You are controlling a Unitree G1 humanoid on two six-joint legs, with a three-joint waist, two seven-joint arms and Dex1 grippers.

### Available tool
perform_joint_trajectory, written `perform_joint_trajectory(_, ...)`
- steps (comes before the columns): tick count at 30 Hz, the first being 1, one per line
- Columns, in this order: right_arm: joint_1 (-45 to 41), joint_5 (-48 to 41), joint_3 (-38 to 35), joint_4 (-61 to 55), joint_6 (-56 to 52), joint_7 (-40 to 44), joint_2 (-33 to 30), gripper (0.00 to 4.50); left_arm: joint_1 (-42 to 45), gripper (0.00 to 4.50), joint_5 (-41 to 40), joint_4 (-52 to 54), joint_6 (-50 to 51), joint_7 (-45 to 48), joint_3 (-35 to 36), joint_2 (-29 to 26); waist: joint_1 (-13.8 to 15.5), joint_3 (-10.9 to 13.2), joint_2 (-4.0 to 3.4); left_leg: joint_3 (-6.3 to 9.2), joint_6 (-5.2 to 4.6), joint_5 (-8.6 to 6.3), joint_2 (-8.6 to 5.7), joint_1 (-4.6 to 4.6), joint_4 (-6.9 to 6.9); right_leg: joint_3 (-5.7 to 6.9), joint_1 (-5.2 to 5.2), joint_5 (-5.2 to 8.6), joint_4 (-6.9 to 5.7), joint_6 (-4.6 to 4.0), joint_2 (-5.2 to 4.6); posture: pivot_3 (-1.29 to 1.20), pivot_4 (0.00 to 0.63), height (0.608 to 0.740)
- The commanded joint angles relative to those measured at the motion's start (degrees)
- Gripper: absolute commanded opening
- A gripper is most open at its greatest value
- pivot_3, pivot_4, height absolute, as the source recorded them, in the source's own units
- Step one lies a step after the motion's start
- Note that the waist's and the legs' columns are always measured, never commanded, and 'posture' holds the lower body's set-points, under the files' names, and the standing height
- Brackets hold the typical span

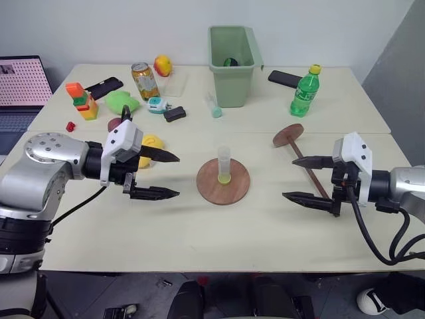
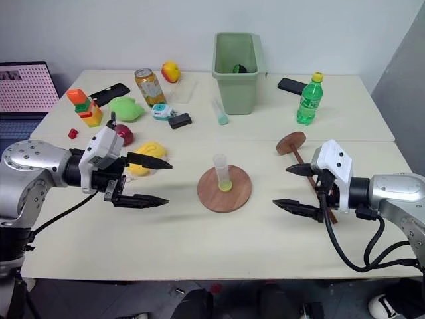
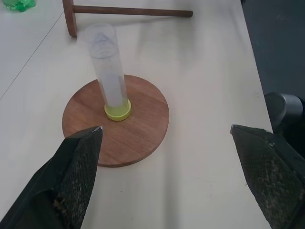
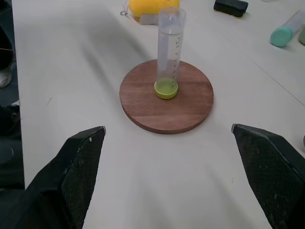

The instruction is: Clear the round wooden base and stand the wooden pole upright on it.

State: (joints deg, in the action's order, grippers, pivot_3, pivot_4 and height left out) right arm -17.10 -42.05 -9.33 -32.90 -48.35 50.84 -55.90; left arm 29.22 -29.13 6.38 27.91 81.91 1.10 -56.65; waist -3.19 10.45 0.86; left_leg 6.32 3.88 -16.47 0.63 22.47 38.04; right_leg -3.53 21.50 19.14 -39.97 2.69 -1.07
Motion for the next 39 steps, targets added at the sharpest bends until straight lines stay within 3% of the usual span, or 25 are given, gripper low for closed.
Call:
perform_joint_trajectory(1,-1.6,-1.9,-1.9,0.1,-0.6,0.9,-1.2,4.46,0.1,4.5,-0.6,2.1,-0.1,-1.7,1.0,0.8,0.0,0.0,0.0,0.0,0.0,0.0,0.0,-0.01,0.0,-0.01,0.0,0.0,-0.01,0.0,-0.01,0.0,0.15,0.74)
perform_joint_trajectory(8,-0.9,-2.0,-1.4,-0.8,-0.1,0.8,-0.9,4.46,0.7,4.5,-0.4,1.3,-0.5,-0.2,0.6,0.3,0.0,0.0,0.0,0.0,0.0,0.0,0.0,0.0,0.0,0.0,0.0,0.0,-0.01,0.0,0.0,0.0,0.15,0.74)
perform_joint_trajectory(15,-1.9,-3.7,-2.0,-0.9,-1.2,-0.5,-0.4,4.46,4.4,4.5,2.3,-1.3,-1.7,-2.3,-2.3,4.2,0.1,0.0,0.0,0.01,0.0,0.0,-0.01,0.0,0.01,0.02,-0.01,0.0,-0.02,0.0,0.0,0.0,0.15,0.74)
perform_joint_trajectory(25,-5.7,-3.7,0.3,-1.6,-1.8,-4.0,2.2,4.46,8.7,4.5,12.2,-11.8,-6.7,-20.5,-9.8,24.5,0.4,0.0,0.02,0.04,0.0,0.0,-0.04,0.02,0.1,0.02,-0.01,-0.01,-0.04,0.01,-0.02,0.0,0.15,0.74)
perform_joint_trajectory(32,-7.5,-5.3,0.3,-3.3,-2.7,-6.2,3.5,4.46,12.4,4.5,17.3,-23.5,-10.1,-25.5,-12.5,32.5,0.4,0.0,0.02,0.02,0.02,0.01,-0.07,0.06,0.1,0.01,0.02,-0.01,-0.05,0.01,-0.04,0.0,0.15,0.74)
perform_joint_trajectory(39,-7.2,-6.5,-0.2,-3.9,-3.3,-7.6,3.6,4.5,13.7,3.07,17.9,-26.0,-12.7,-25.5,-10.5,33.7,0.3,0.0,0.02,0.02,0.03,0.02,-0.07,0.06,0.1,0.01,0.03,-0.01,-0.04,0.01,-0.05,0.0,0.15,0.74)
